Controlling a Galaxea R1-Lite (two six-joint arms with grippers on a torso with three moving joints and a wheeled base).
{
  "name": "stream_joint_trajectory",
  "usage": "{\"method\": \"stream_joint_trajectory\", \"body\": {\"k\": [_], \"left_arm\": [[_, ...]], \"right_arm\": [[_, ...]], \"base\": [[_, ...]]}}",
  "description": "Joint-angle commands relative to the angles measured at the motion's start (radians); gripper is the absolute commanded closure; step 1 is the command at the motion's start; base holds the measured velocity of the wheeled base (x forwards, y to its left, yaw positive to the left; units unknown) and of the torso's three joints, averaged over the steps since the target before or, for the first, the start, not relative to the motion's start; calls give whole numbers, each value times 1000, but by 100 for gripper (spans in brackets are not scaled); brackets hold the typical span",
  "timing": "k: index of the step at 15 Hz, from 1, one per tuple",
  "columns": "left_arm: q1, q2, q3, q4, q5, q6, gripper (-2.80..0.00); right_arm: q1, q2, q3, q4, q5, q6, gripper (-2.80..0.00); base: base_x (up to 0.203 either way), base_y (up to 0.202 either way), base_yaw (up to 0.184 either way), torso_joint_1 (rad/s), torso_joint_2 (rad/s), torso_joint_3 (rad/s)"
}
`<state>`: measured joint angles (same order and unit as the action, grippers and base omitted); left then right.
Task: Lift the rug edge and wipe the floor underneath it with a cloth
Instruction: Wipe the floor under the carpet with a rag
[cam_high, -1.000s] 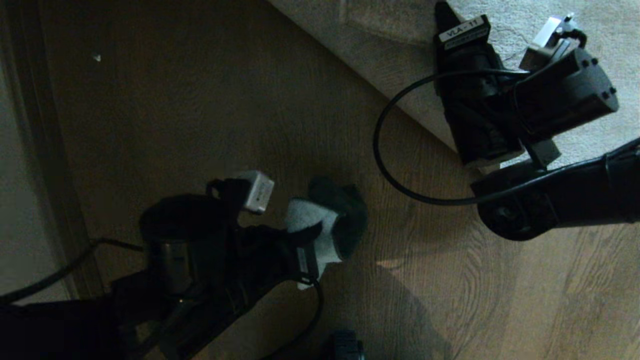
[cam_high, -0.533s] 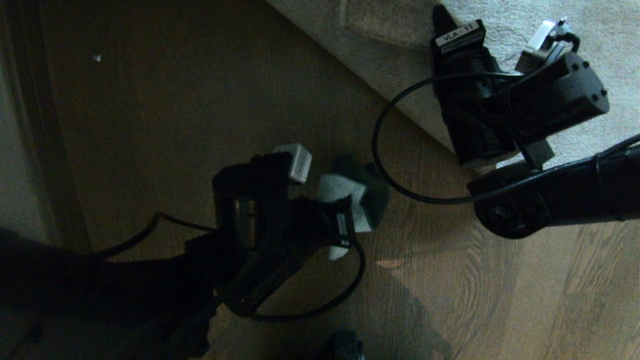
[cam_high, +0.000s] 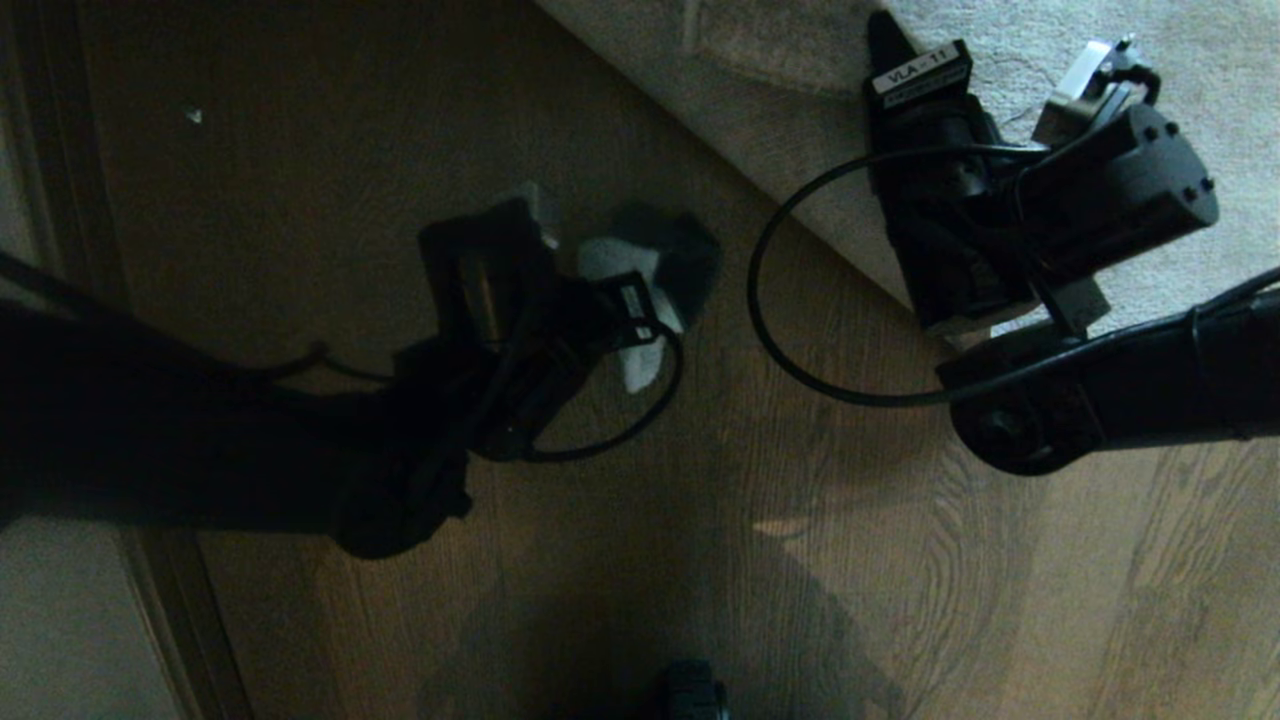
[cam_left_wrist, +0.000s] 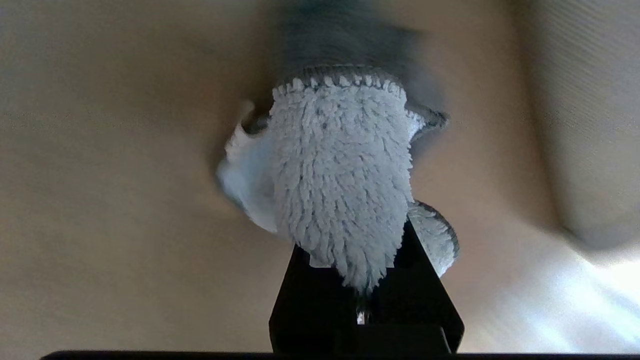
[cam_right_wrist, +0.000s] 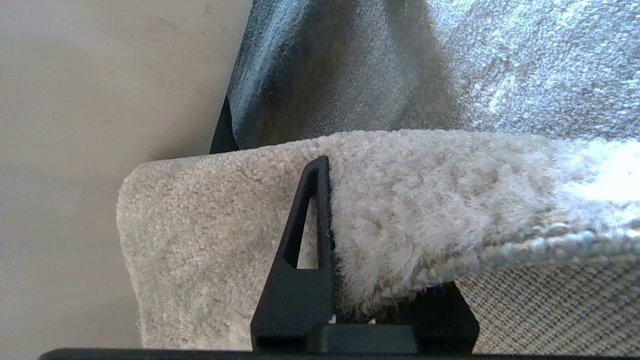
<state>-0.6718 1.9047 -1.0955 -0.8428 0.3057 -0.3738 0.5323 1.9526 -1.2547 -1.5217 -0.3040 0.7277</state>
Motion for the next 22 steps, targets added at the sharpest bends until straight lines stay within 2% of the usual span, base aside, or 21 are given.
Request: {"method": "stream_joint_trajectory", "body": {"k": [1, 3, 5, 8, 10, 13, 17, 20, 22], "left_arm": [[121, 5, -11, -6, 2, -2, 0], [203, -27, -9, -6, 4, -2, 0], [246, -82, -5, -6, 21, -3, 0], [269, -165, 7, -2, 27, -4, 0], [269, -239, 63, 1, 28, -3, 0], [269, -381, 257, 2, 28, 4, 0], [259, -595, 597, 6, 21, 7, 0], [185, -684, 789, 12, 12, 7, 0], [132, -694, 856, 13, -23, 7, 0]], "right_arm": [[1, -4, 0, -48, -3, 4, 0], [1, -5, 0, -48, -3, 4, 0], [1, -11, 2, -48, -3, 4, 0], [1, -18, 4, -48, -4, 1, 0], [3, -30, 12, -48, -4, -2, 0], [3, -38, 12, -48, -4, -7, 0], [5, -47, 12, -48, -4, -10, 0], [5, -48, 12, -48, -4, -10, 0], [5, -52, 12, -48, -4, -11, 0]], "base": [[0, 0, 0, 0, 0, 0], [0, 0, 0, 0, 0, 0], [0, 0, 0, 0, 0, 0], [0, 0, 0, 0, 0, 0], [0, 0, 0, 0, 0, 0], [0, 0, 0, 0, 0, 0], [0, 0, 0, 0, 0, 0], [0, 0, 0, 0, 0, 0], [0, 0, 0, 0, 0, 0]]}}
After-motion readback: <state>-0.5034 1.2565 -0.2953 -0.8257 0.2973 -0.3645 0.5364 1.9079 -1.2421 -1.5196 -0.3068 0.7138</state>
